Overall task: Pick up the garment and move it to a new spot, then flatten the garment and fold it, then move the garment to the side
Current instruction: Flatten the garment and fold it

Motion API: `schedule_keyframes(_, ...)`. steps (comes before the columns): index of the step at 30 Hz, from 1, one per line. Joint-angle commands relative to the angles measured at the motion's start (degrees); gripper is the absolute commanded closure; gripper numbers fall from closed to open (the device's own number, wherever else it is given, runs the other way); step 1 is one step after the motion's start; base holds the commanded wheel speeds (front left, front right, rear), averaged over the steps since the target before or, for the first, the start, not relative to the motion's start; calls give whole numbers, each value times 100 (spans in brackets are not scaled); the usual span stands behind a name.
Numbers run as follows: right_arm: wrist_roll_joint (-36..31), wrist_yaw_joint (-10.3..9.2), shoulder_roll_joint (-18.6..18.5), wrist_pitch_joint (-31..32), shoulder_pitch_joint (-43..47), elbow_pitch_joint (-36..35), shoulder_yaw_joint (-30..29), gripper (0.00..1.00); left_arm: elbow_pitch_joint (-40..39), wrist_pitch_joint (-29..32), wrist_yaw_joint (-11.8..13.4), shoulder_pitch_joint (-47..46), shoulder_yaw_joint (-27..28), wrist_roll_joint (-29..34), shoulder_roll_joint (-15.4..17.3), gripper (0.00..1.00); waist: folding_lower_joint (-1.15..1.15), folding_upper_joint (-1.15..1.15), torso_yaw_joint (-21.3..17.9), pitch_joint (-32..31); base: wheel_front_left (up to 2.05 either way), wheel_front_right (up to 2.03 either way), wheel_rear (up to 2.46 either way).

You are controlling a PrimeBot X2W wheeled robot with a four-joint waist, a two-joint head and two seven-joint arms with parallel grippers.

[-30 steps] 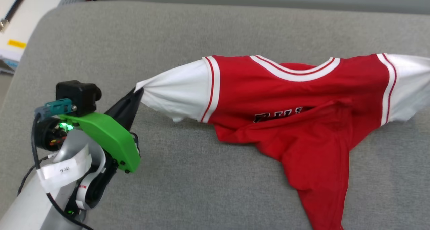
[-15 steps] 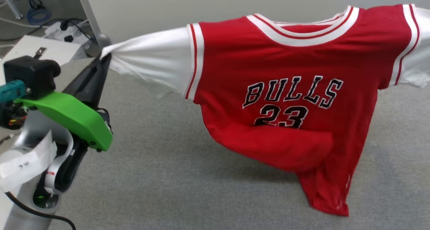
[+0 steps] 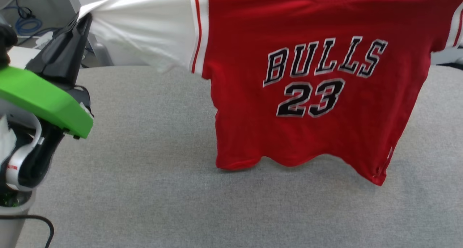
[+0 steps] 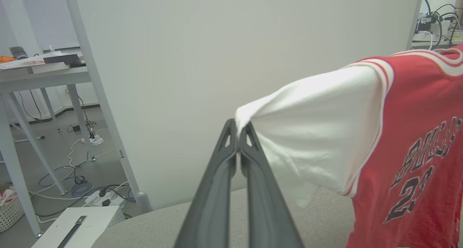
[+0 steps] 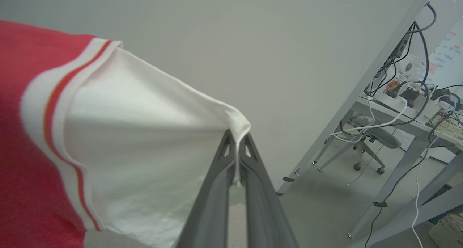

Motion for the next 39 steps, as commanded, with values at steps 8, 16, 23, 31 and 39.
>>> schedule_keyframes(8, -40, -11, -53, 14, -1014, -32, 159, 100, 474, 307, -429, -1175, 204, -259, 307, 100, 0, 0, -126, 1016, 0, 0, 0)
schedule_keyframes(16, -330, -11, 105, -357, -2498, 785, 442, 100, 1629, 440, -1004, -3025, 9, -156, 340, 100, 0, 0, -219, 2244, 0, 0, 0)
schedule_keyframes(23, -738, -11, 549, -892, -3854, 1830, 711, 100, 3030, 133, -1369, -4681, -285, 303, 114, 100, 0, 0, -299, 3002, 0, 0, 0)
schedule_keyframes(31, -1235, -11, 1140, -1560, -5078, 2984, 634, 100, 4565, -793, -1545, -6114, -500, 768, -269, 100, 0, 0, -340, 3521, 0, 0, 0)
schedule_keyframes(39, -1464, -11, 1595, -2113, -5377, 3920, 644, 100, 5870, -1683, -1681, -6427, -787, 753, -603, 100, 0, 0, -243, 3616, 0, 0, 0)
